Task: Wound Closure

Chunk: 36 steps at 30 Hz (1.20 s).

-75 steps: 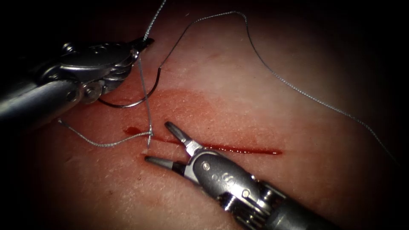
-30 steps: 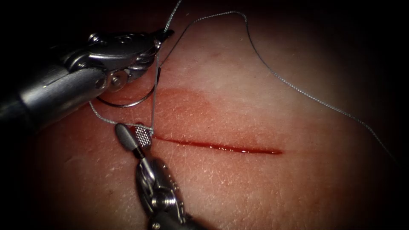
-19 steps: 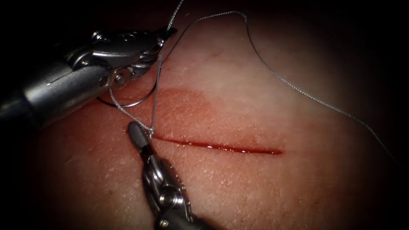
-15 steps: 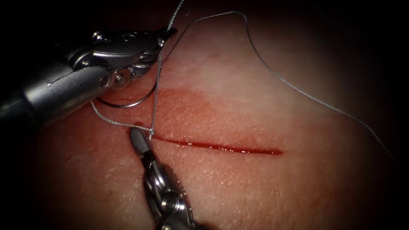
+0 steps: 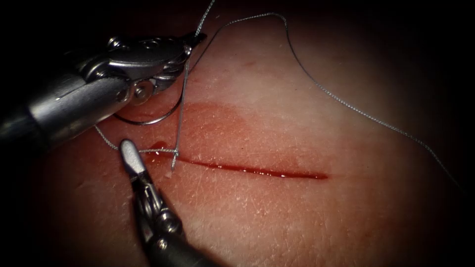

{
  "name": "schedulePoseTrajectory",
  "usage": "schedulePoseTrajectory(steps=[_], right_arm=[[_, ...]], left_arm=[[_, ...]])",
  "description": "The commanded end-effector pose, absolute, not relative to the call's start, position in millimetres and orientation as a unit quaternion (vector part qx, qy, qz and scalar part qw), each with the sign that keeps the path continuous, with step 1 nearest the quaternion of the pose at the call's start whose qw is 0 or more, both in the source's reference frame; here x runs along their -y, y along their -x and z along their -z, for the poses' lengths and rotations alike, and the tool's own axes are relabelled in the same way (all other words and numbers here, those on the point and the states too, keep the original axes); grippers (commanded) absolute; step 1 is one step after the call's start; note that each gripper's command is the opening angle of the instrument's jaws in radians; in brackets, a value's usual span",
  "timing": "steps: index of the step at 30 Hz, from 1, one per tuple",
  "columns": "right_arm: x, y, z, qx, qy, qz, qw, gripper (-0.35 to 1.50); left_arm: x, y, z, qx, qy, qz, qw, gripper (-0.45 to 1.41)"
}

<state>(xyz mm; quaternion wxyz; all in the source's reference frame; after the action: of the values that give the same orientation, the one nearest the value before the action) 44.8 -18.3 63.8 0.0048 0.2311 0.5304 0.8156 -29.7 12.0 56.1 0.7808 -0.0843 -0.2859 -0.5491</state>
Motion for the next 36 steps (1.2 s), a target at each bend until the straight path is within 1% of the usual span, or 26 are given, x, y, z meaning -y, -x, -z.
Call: schedulePoseTrajectory(steps=[1,2,3,4,5,6,7,9,12,14,15,17,22,31,36], right_arm=[[17.0,-44.8,-63.2,-0.538,-0.229,-0.811,0.0,1.2],[16.8,-44.5,-63.4,-0.544,-0.224,-0.809,-0.005,1.06],[16.7,-44.5,-63.5,-0.545,-0.221,-0.809,-0.006,1.03],[16.5,-44.4,-64.0,-0.546,-0.219,-0.809,-0.013,0.91],[16.6,-44.2,-64.9,-0.545,-0.227,-0.807,-0.027,0.41],[17.0,-43.9,-65.3,-0.54,-0.244,-0.804,-0.046,-0.27],[17.4,-43.5,-65.8,-0.543,-0.245,-0.802,-0.045,-0.35],[18.4,-42.7,-65.8,-0.524,-0.265,-0.809,-0.023,-0.35],[20.1,-43.4,-64.7,-0.518,-0.275,-0.81,0.001,-0.35],[22.0,-44.1,-63.6,-0.514,-0.294,-0.805,0.041,-0.35],[23.1,-44.5,-63.3,-0.508,-0.302,-0.804,0.068,-0.35],[24.9,-45.5,-63.5,-0.487,-0.315,-0.809,0.1,-0.35],[26.4,-45.7,-63.4,-0.482,-0.327,-0.801,0.137,-0.35],[28.8,-41.5,-61.7,-0.497,-0.306,-0.782,0.218,-0.35],[30.4,-40.7,-61.5,-0.494,-0.304,-0.779,0.239,-0.35]], left_arm=[[-13.1,30.0,-55.3,0.29,0.086,0.55,0.779,-0.45],[-13.2,30.0,-55.3,0.289,0.087,0.547,0.781,-0.45],[-13.3,30.0,-55.3,0.289,0.087,0.547,0.781,-0.45],[-13.3,30.0,-55.3,0.289,0.087,0.547,0.781,-0.45],[-13.3,30.1,-55.3,0.289,0.087,0.547,0.78,-0.45],[-13.4,30.2,-55.4,0.289,0.088,0.545,0.782,-0.45],[-13.5,30.2,-55.4,0.287,0.091,0.541,0.785,-0.45],[-14.1,30.3,-55.9,0.275,0.11,0.519,0.802,-0.45],[-14.6,30.9,-56.7,0.268,0.123,0.5,0.814,-0.45],[-15.0,31.5,-57.2,0.255,0.14,0.478,0.828,-0.45],[-15.0,32.0,-57.7,0.244,0.176,0.436,0.848,-0.45],[-14.4,33.0,-59.3,0.226,0.234,0.364,0.873,-0.45],[-12.3,34.0,-64.7,0.176,0.31,0.246,0.901,-0.45],[-15.4,30.9,-69.8,0.149,0.33,0.227,0.904,-0.45],[-15.6,30.9,-70.0,0.139,0.334,0.237,0.902,-0.45]])
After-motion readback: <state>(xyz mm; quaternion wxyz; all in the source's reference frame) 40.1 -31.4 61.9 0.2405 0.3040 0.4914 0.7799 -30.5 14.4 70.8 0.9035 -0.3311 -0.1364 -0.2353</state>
